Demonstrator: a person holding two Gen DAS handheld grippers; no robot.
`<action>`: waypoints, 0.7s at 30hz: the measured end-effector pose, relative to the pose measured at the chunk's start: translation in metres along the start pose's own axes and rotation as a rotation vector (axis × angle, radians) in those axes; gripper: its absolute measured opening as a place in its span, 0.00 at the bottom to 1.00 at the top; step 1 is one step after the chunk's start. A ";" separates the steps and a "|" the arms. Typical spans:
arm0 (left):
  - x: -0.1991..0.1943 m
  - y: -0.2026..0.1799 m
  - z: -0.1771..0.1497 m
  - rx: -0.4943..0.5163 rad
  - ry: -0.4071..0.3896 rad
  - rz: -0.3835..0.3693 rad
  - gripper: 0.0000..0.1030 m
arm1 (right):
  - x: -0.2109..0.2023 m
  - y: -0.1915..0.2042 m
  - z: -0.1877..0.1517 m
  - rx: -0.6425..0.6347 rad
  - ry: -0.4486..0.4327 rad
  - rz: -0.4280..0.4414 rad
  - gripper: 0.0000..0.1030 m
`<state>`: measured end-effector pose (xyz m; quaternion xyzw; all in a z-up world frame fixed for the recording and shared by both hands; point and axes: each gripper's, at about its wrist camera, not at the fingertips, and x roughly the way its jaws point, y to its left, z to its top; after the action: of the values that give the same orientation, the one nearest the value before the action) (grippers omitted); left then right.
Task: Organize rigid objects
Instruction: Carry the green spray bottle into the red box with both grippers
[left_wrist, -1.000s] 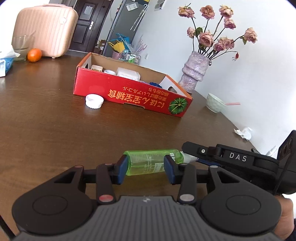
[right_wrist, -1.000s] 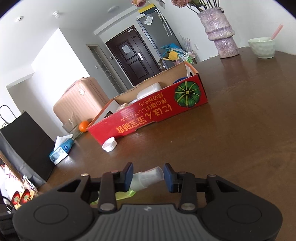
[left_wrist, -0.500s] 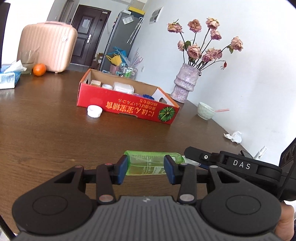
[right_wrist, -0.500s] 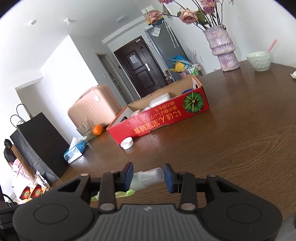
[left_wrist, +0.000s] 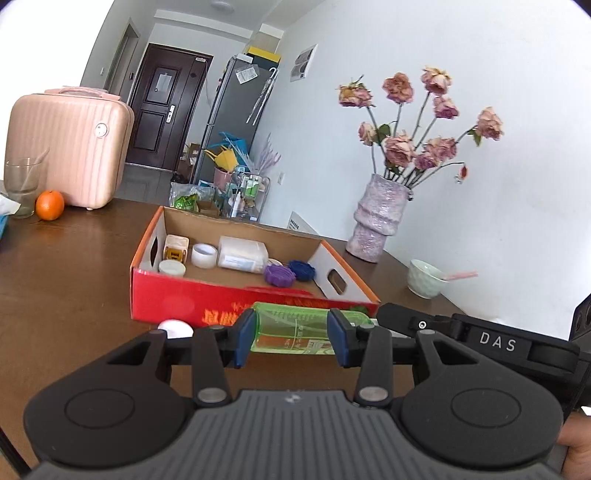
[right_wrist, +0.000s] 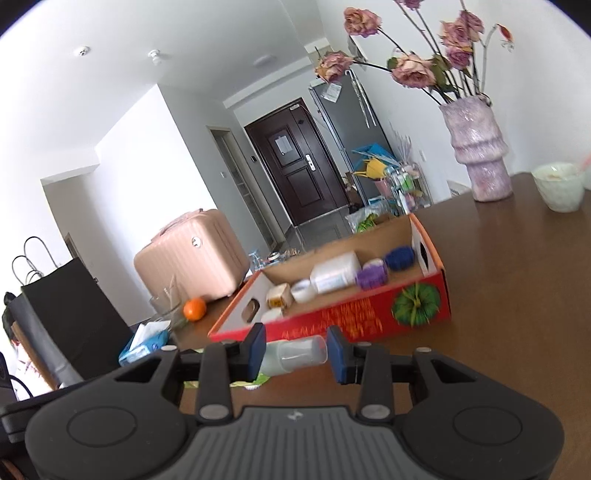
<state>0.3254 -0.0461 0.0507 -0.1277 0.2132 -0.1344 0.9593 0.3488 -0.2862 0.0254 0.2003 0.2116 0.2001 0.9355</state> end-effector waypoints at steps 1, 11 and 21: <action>0.009 0.003 0.004 -0.002 0.010 0.002 0.41 | 0.009 -0.001 0.003 -0.001 0.007 -0.003 0.34; 0.106 0.038 0.058 -0.020 0.018 0.073 0.41 | 0.112 -0.021 0.051 0.040 0.077 -0.001 0.34; 0.205 0.082 0.076 -0.021 0.145 0.132 0.42 | 0.235 -0.042 0.086 0.026 0.223 -0.063 0.35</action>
<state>0.5550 -0.0196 0.0160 -0.1132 0.2913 -0.0777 0.9467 0.5969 -0.2388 0.0027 0.1823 0.3232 0.1890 0.9092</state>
